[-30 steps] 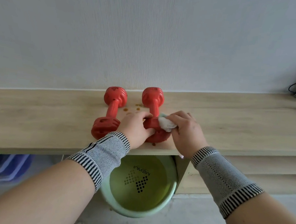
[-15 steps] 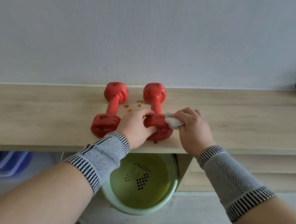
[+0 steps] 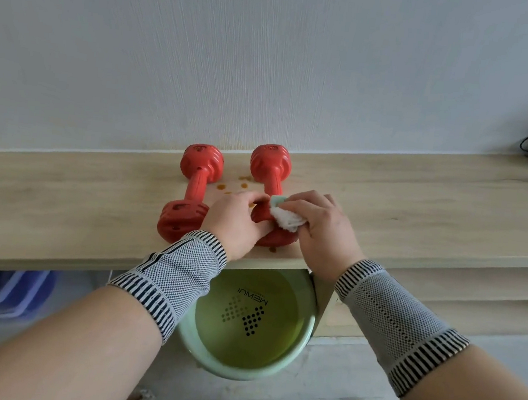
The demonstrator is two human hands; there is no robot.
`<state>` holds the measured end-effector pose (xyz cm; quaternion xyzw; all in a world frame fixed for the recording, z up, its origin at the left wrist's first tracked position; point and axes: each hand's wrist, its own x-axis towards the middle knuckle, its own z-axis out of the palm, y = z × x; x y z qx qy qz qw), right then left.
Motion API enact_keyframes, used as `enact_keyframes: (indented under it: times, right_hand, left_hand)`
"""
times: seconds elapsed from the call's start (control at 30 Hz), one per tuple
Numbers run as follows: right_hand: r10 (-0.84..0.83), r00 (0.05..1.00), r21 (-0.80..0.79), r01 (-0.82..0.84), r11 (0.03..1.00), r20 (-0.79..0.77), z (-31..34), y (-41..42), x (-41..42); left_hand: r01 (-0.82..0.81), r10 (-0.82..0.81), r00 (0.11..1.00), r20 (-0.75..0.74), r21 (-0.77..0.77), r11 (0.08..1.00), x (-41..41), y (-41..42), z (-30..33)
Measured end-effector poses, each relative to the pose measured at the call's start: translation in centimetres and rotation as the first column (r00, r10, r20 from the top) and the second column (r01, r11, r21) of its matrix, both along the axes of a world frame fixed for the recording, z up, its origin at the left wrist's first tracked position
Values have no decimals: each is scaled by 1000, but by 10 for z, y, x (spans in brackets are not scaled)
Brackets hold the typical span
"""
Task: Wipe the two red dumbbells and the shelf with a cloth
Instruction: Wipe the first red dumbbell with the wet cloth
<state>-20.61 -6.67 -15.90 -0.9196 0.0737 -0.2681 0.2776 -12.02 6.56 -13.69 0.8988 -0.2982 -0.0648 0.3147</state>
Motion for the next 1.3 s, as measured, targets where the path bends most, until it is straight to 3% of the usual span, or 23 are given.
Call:
enact_keyframes:
  times: [0.2,0.37,0.53,0.6,0.73,0.9,1.03,1.13,1.2,1.3]
  right_hand:
    - [-142,965,111,169,979,-223,-4,-26,-5]
    - [-28,1000,107,29,994,-4,3,-3,0]
    - [-137,958,178,185,966,-253,-3,-22,-5]
    - [-114,964,195,162,967,-239,0,-20,-6]
    - [-20,998,208,33,978,-61,8,-7,-2]
    - [-52,971,259,113,959,-232,10,-19,2]
    - [-43,935,202,121,972,-353,26,-35,4]
    - [-62,973,196,106,975,-221,37,-40,14]
    - [13,982,151,16,988,-188,40,-39,29]
    - [167,917,27,-169,985,-362,39,-42,59]
  left_hand:
    - [-19,18,1000,21,34,999,0,1,0]
    - [-18,18,1000,12,30,999,0,0,2]
    - [-18,17,1000,21,47,999,-1,0,2]
    - [-16,15,1000,23,51,999,0,0,2]
    - [-13,12,1000,17,35,999,-1,0,4]
    - [5,-9,998,54,64,998,-2,0,6]
    - [55,-84,989,125,216,975,5,2,15]
    - [58,-101,987,121,319,946,22,5,27]
    - [50,-91,992,92,380,924,34,7,31]
    - [68,-118,990,78,470,880,50,7,35]
